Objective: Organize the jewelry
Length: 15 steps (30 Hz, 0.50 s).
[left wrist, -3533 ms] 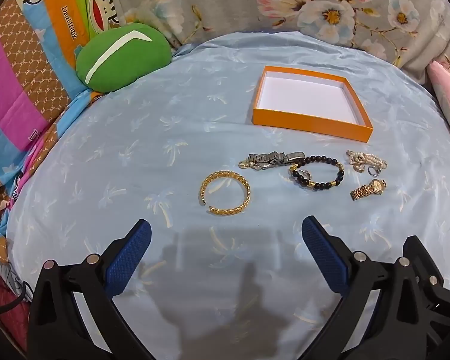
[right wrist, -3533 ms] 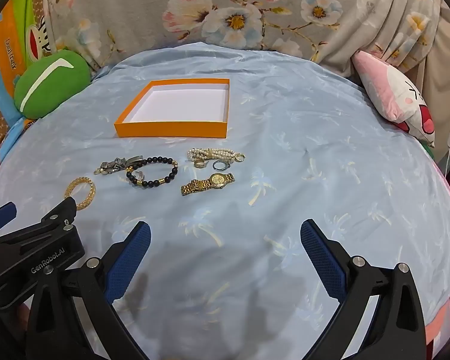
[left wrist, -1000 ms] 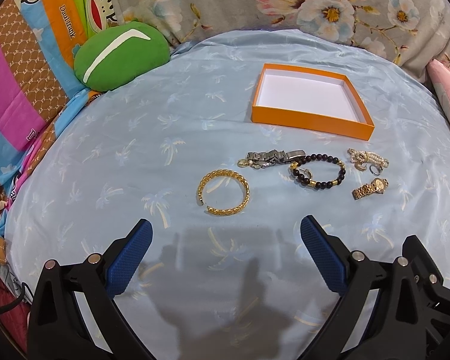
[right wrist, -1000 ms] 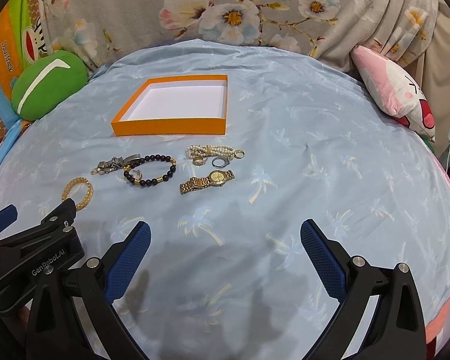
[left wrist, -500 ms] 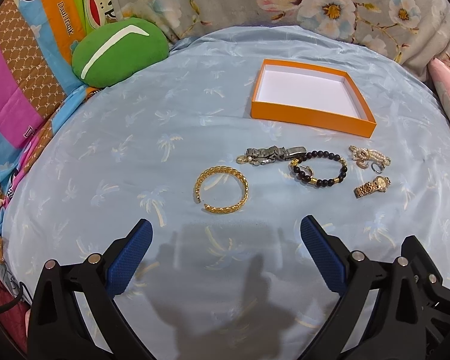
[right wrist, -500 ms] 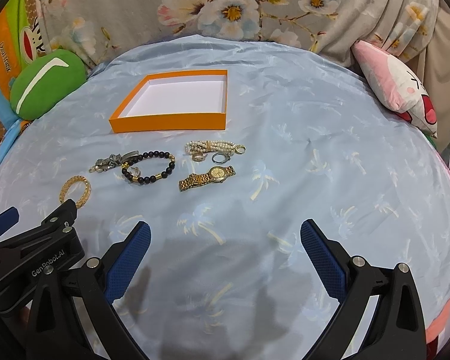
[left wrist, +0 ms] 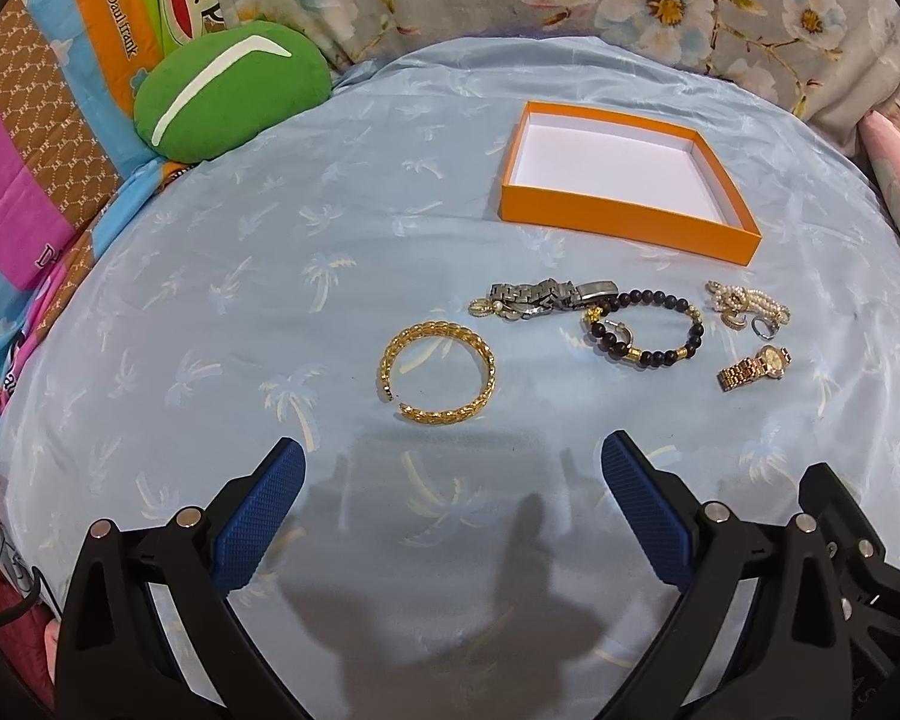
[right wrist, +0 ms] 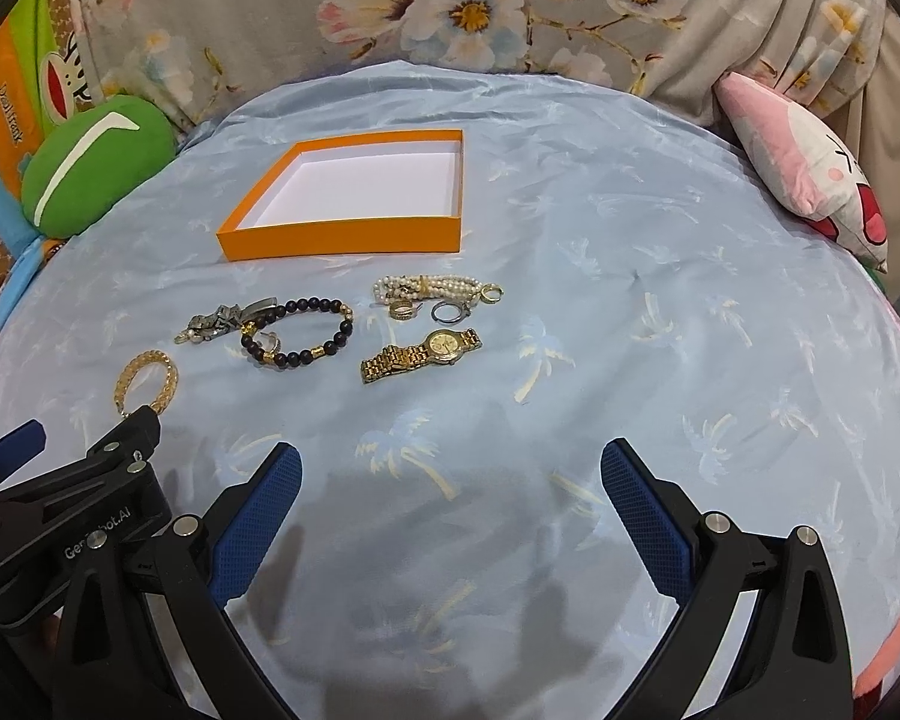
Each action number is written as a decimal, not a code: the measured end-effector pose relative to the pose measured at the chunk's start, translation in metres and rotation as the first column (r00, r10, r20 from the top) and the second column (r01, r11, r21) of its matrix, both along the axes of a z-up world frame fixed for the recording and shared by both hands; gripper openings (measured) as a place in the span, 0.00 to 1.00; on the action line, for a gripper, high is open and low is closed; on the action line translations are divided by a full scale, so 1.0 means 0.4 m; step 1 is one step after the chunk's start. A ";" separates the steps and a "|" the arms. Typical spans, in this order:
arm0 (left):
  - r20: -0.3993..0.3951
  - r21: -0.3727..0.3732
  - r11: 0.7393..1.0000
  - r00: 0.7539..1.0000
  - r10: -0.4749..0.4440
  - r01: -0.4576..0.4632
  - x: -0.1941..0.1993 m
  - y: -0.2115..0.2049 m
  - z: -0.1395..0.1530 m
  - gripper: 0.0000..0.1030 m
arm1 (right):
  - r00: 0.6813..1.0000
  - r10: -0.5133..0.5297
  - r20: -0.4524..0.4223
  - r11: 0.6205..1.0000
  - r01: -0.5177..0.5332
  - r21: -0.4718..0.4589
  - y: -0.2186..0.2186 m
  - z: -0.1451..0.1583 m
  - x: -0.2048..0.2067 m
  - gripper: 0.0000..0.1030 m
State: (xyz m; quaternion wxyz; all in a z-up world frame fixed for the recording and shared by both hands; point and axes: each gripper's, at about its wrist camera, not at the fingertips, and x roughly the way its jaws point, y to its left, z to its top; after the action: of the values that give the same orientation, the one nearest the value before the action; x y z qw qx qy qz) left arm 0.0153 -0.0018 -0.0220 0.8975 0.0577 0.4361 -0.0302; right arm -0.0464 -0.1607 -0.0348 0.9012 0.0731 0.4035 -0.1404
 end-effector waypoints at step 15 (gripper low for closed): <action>-0.021 -0.053 0.988 0.990 0.141 -0.142 0.099 0.147 -0.042 0.94 | 0.999 0.043 -0.025 0.989 -0.039 0.146 -0.059 -0.074 0.110 0.74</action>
State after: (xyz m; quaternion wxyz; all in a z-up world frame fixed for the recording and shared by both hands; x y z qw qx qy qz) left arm 0.0549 0.0569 -0.0390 0.8949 0.0020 0.4457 0.0214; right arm -0.0023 -0.1844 -0.0645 0.8904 0.1282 0.4268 -0.0933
